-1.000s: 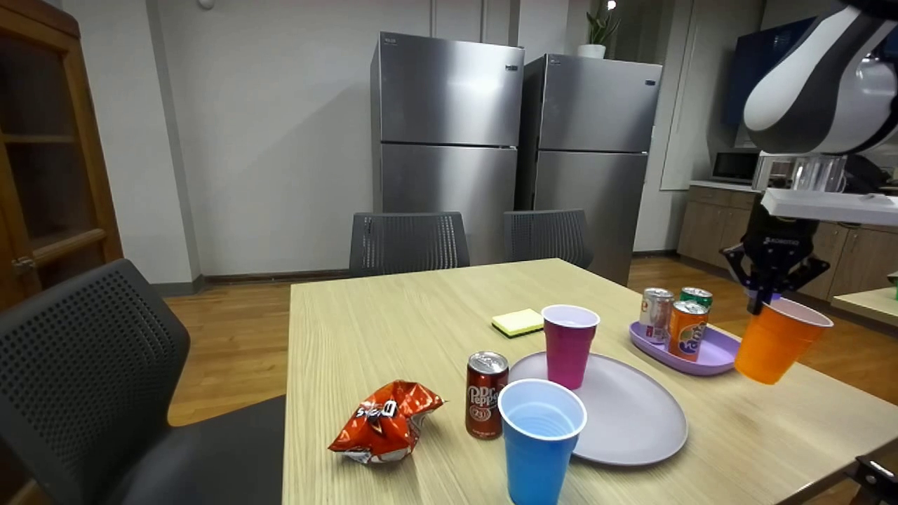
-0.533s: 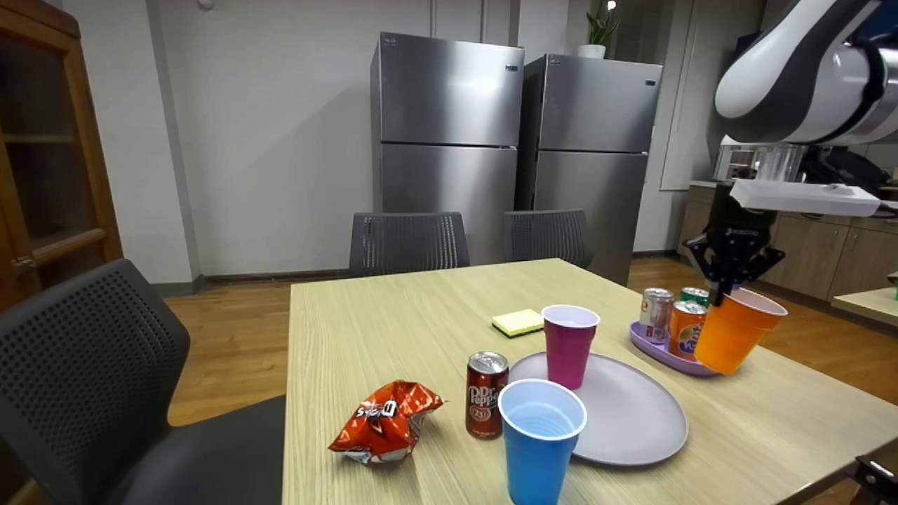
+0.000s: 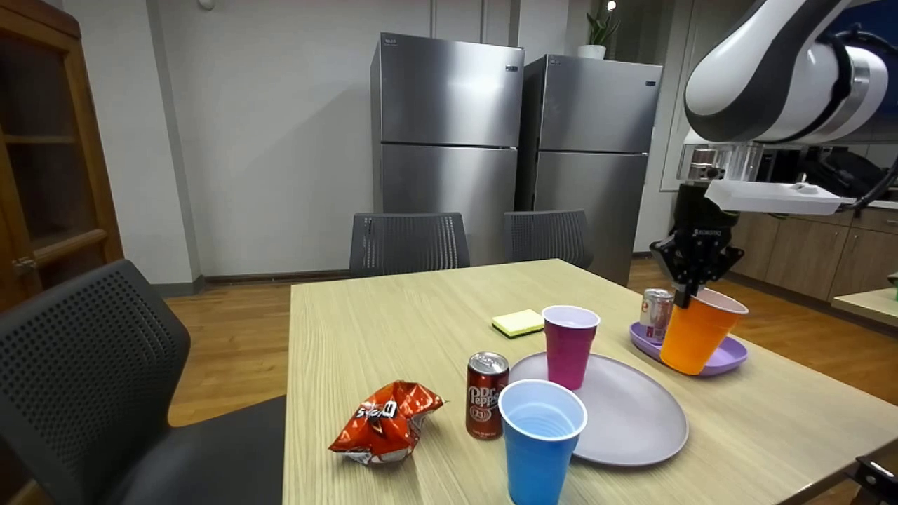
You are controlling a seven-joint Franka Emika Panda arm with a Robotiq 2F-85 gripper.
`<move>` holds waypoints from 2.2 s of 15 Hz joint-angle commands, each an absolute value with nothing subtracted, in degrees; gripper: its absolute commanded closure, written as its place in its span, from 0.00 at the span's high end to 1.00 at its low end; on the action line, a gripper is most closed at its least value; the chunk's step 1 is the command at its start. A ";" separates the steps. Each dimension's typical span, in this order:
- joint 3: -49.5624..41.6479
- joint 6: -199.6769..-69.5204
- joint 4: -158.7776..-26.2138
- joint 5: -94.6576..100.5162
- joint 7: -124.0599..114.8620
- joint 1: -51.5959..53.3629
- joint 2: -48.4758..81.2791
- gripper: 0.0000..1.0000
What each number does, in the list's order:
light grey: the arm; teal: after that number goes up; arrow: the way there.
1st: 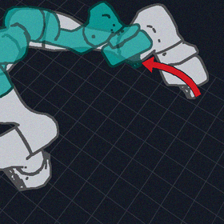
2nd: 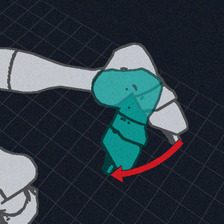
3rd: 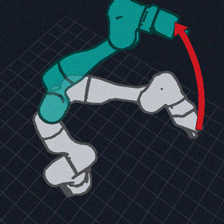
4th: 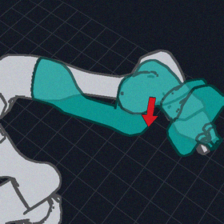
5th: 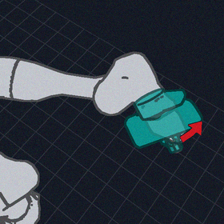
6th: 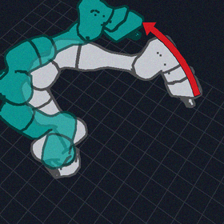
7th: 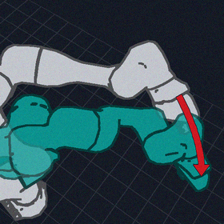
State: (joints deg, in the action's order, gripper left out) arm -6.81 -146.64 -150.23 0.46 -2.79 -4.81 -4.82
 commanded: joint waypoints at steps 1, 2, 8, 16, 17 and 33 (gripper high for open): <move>-5.32 -147.31 -150.87 0.83 0.62 -3.97 -4.93 0.01; -5.02 -147.60 -150.94 1.23 1.09 -3.69 -4.63 0.01; -3.19 -149.21 -151.04 4.15 2.73 -2.29 -2.16 0.01; -2.03 -154.22 -150.52 12.43 0.81 -1.04 2.23 0.01; -2.01 -154.64 -150.47 13.01 0.86 -0.94 2.63 0.01; -1.81 -155.80 -150.16 14.55 1.32 0.31 4.24 0.01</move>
